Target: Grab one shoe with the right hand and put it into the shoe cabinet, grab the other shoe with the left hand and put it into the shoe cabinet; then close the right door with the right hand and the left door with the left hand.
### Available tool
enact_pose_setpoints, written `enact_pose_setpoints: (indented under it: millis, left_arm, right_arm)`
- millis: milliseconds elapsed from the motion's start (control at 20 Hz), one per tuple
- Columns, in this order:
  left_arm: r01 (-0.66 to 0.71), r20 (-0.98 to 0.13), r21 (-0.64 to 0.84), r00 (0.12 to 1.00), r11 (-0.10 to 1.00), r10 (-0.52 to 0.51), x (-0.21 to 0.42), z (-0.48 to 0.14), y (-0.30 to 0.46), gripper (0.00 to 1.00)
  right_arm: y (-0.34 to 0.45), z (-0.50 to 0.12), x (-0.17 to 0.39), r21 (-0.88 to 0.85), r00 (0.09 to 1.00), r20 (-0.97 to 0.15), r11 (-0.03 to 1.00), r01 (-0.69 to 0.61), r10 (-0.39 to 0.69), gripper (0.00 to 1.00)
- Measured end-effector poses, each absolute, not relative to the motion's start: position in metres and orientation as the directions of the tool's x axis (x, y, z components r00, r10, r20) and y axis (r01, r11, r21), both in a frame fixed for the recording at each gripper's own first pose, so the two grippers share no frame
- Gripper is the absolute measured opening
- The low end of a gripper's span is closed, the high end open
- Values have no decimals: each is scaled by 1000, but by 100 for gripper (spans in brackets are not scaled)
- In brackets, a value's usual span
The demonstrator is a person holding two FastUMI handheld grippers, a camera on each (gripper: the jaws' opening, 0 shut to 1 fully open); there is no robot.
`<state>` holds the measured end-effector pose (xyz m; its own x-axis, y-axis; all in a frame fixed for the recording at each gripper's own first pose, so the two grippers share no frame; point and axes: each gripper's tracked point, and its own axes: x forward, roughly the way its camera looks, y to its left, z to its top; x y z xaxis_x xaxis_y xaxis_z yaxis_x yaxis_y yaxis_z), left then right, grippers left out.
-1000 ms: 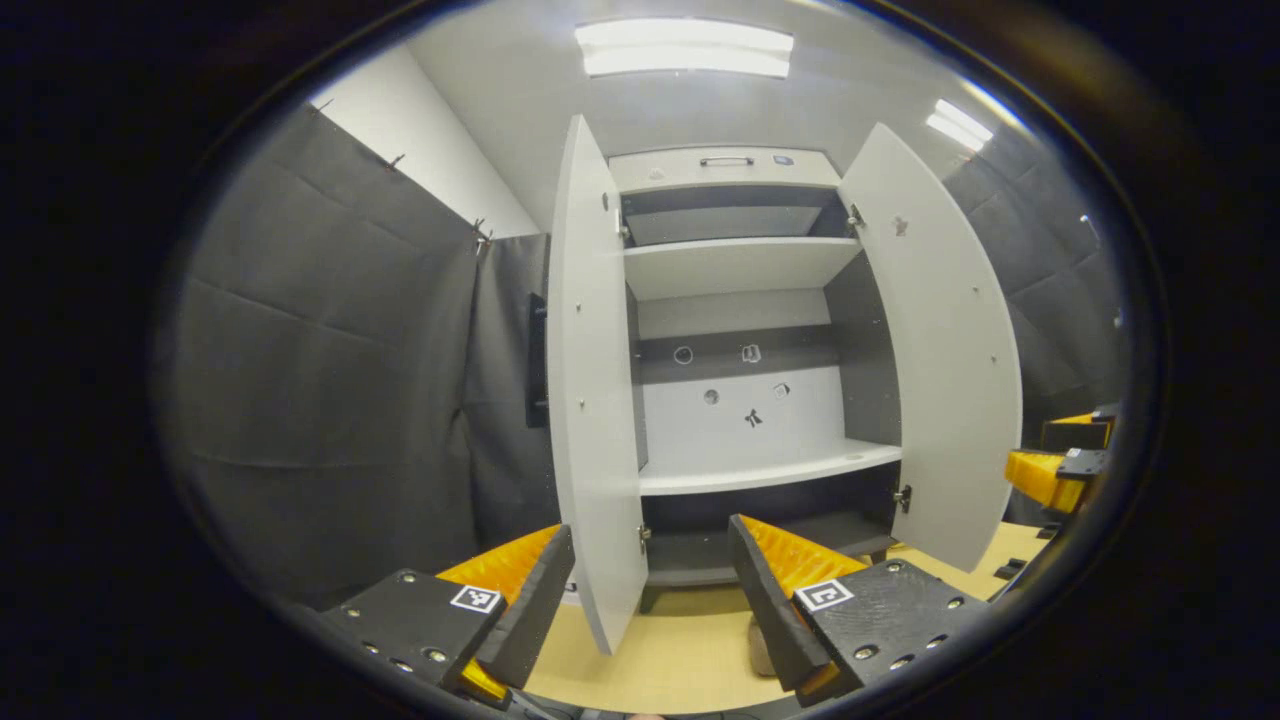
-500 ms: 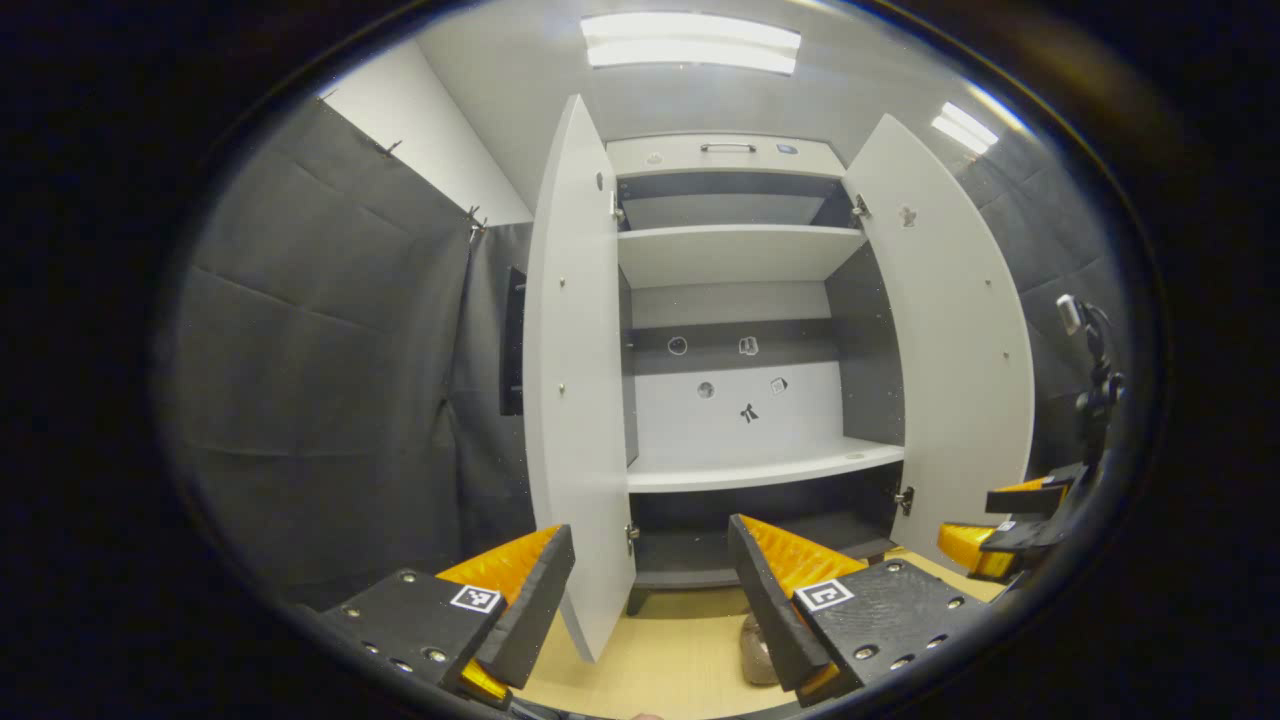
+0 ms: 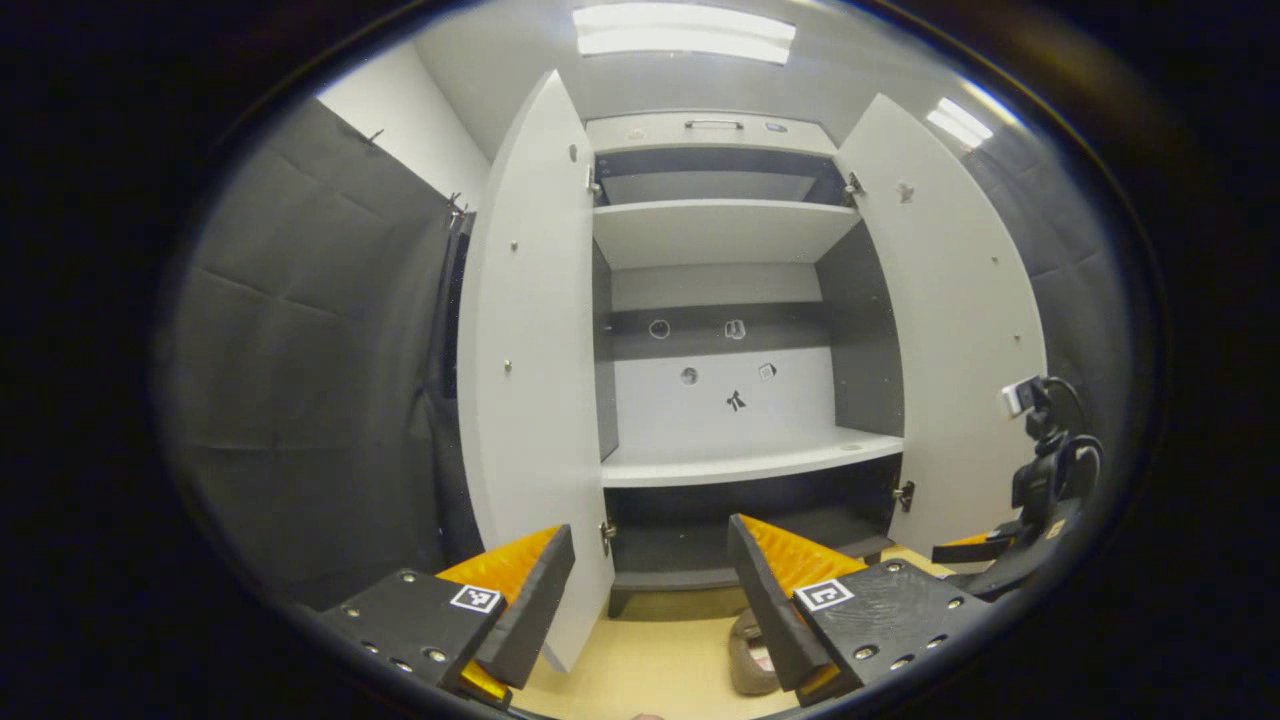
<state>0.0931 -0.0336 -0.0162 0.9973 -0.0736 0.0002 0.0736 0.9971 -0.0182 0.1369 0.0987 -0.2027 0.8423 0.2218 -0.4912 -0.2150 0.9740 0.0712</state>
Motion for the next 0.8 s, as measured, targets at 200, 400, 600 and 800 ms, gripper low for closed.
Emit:
enact_pose_setpoints:
  millis: [200, 400, 600, 800]
  left_arm:
    - [82, -3, -7, 997, 997, -82, 105, -19, -36, 90]
    - [91, -22, -2, 996, 996, -91, 116, -25, -41, 90]
    - [92, -29, 13, 995, 996, -92, 120, -28, -44, 90]
    - [91, -49, 17, 995, 996, -90, 122, -34, -45, 90]
  right_arm:
    - [109, -243, 142, 109, 781, -576, 970, -217, 240, 98]
    - [112, -278, 148, 107, 730, -644, 971, -212, 231, 95]
    - [119, -305, 152, 109, 678, -698, 970, -217, 230, 87]
    - [126, -328, 154, 112, 635, -738, 970, -217, 228, 87]
